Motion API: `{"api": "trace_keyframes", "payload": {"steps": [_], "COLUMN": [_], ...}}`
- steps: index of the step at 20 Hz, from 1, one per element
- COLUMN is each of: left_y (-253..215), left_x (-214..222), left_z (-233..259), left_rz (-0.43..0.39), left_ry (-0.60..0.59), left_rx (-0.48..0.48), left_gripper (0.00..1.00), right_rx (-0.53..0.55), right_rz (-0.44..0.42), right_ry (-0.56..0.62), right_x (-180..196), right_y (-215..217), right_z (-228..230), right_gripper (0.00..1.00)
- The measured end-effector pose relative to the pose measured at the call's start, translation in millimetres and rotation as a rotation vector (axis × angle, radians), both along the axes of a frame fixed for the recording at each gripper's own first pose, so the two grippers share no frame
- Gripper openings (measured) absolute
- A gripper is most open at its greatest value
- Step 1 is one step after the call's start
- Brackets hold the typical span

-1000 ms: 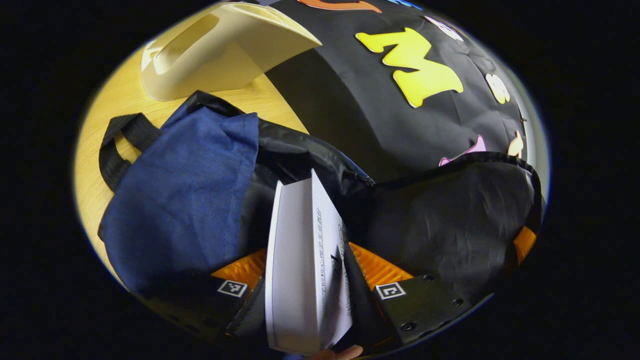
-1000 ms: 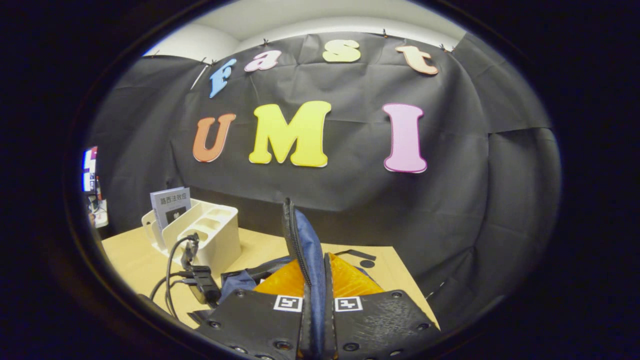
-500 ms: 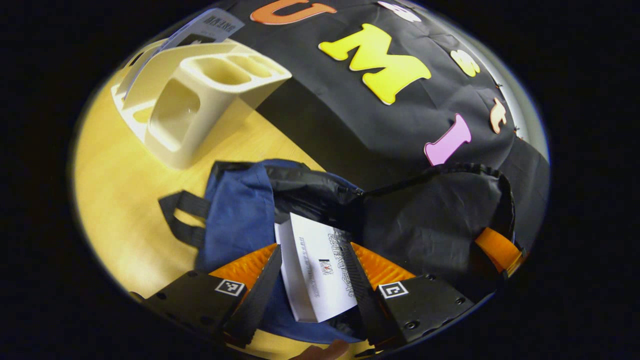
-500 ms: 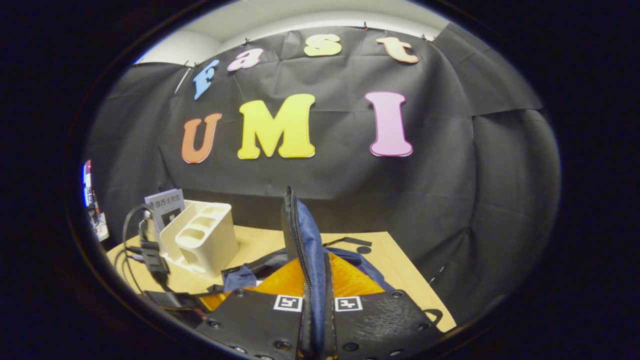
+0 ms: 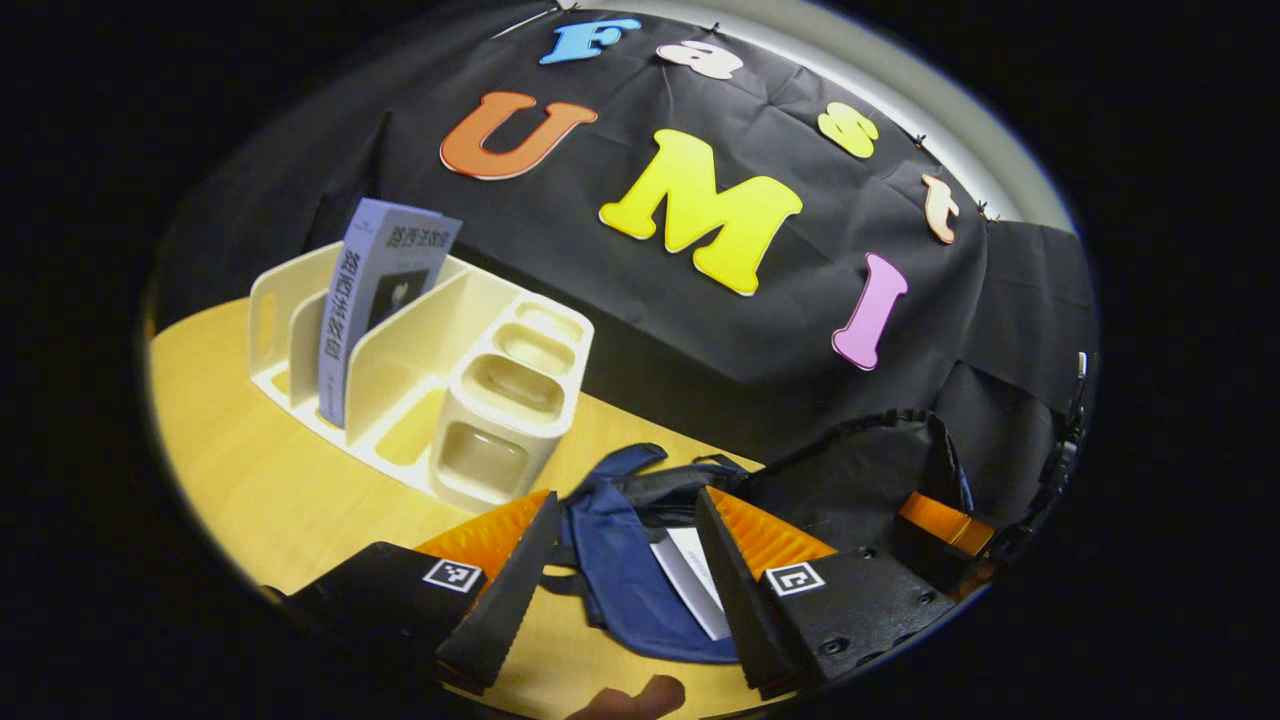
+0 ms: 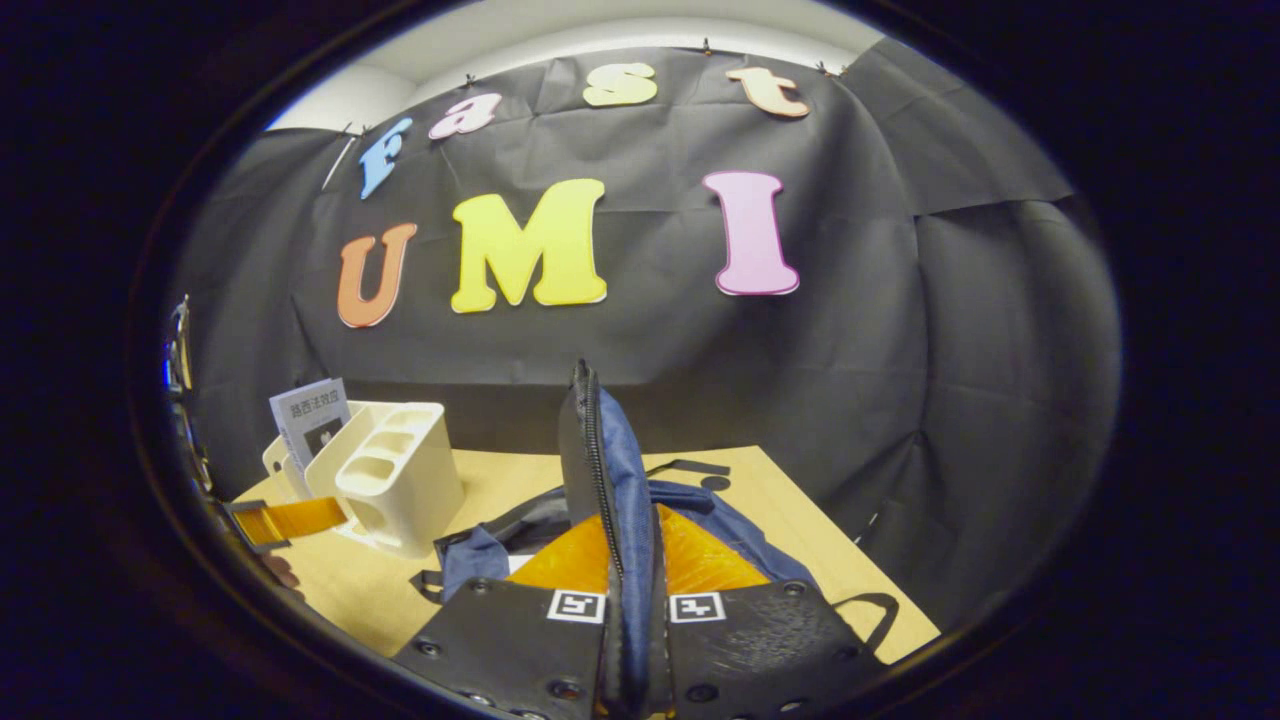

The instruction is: Open the schoolbag, grab two books from the bookshelf and put them into the schoolbag.

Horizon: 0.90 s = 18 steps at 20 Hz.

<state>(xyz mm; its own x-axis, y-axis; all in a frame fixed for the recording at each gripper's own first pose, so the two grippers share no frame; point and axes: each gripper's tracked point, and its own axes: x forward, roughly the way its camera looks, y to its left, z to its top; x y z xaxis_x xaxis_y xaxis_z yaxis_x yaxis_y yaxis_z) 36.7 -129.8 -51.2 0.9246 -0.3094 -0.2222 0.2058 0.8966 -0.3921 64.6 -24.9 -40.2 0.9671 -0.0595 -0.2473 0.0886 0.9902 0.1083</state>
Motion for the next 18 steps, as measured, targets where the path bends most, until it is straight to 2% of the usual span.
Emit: {"api": "trace_keyframes", "payload": {"steps": [1,3,6,7,8,11,13,14,16,17,18], "left_y": [17.6,51.0,85.5,98.1,111.1,148.4,157.3,165.7,178.1,185.3,189.6], "left_x": [1.5,3.0,8.3,12.1,16.4,37.4,52.9,63.7,88.8,99.8,112.1], "left_z": [4.9,14.0,35.0,44.3,53.2,84.5,104.8,108.9,107.9,110.6,110.3], "left_rz": [0.026,0.066,0.084,0.091,0.101,0.153,0.137,0.148,0.154,0.16,0.169], "left_ry": [-0.02,-0.056,-0.066,-0.074,-0.089,-0.129,-0.165,-0.16,-0.132,-0.126,-0.103], "left_rx": [0.043,0.099,0.092,0.09,0.108,0.199,0.238,0.251,0.295,0.31,0.323], "left_gripper": [0.94,0.96,0.98,0.98,0.98,0.98,0.97,0.97,0.97,0.97,0.97], "right_rx": [0.008,0.006,-0.001,-0.003,-0.004,-0.012,-0.01,-0.007,0.001,0.003,0.007], "right_rz": [0.004,0.016,0.015,0.011,0.008,0.022,0.034,0.036,0.045,0.048,0.049], "right_ry": [-0.001,0.003,0.004,0.003,0.002,-0.009,-0.024,-0.024,-0.032,-0.034,-0.03], "right_x": [0.6,1.1,2.2,2.3,3.4,2.9,1.1,0.2,-0.4,-0.6,-1.7], "right_y": [7.6,19.7,22.9,22.4,22.7,28.9,32.4,32.2,32.7,31.6,30.8], "right_z": [-0.2,-2.1,-2.8,-3.6,-3.2,-5.0,-6.4,-9.5,-11.0,-12.3,-14.5], "right_gripper": [0.08,0.09,0.09,0.12,0.09,0.12,0.08,0.12,0.06,0.12,0.12]}}
